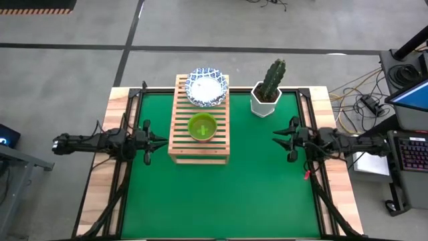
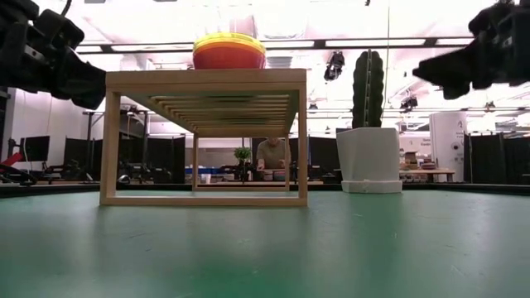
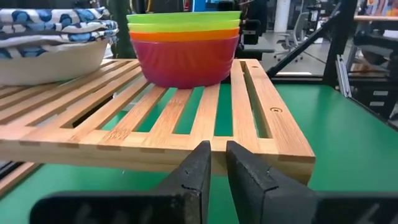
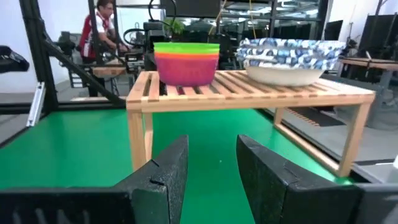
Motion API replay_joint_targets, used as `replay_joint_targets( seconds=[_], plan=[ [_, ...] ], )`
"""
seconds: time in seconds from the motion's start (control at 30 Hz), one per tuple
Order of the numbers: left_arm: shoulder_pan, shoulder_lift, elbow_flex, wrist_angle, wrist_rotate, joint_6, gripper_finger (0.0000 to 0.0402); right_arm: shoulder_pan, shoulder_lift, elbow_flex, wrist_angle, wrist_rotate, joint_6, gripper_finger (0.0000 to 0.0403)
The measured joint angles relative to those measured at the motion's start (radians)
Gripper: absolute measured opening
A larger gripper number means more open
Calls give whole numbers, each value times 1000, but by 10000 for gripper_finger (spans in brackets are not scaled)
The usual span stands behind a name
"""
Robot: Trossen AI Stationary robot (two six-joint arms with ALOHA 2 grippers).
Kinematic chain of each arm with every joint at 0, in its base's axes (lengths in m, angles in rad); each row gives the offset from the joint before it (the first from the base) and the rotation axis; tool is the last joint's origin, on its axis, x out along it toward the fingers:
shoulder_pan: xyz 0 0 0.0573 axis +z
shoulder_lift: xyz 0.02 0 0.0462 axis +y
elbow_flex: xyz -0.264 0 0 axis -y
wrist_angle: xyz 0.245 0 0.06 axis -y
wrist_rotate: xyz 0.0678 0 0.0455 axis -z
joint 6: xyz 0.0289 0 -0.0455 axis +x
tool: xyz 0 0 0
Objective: Place and stack bowls onto a shelf
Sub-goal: Return to Home Position
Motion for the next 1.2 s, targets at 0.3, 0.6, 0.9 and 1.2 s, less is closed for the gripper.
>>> replay_joint_targets(
  seconds=[0.3,0.6,0.9,1.2],
  plan=[
    [-1,0,-1,6,-1,45,7,-20,18,-32,86,111,14,105],
    [-1,8,-2,18,-181,45,11,-19,60,-32,68,214,23,79],
    [-1,13,-2,18,-181,45,11,-19,64,-33,68,214,31,79],
    [-1,14,-2,17,-181,45,11,-19,66,-33,68,214,31,85]
  ],
)
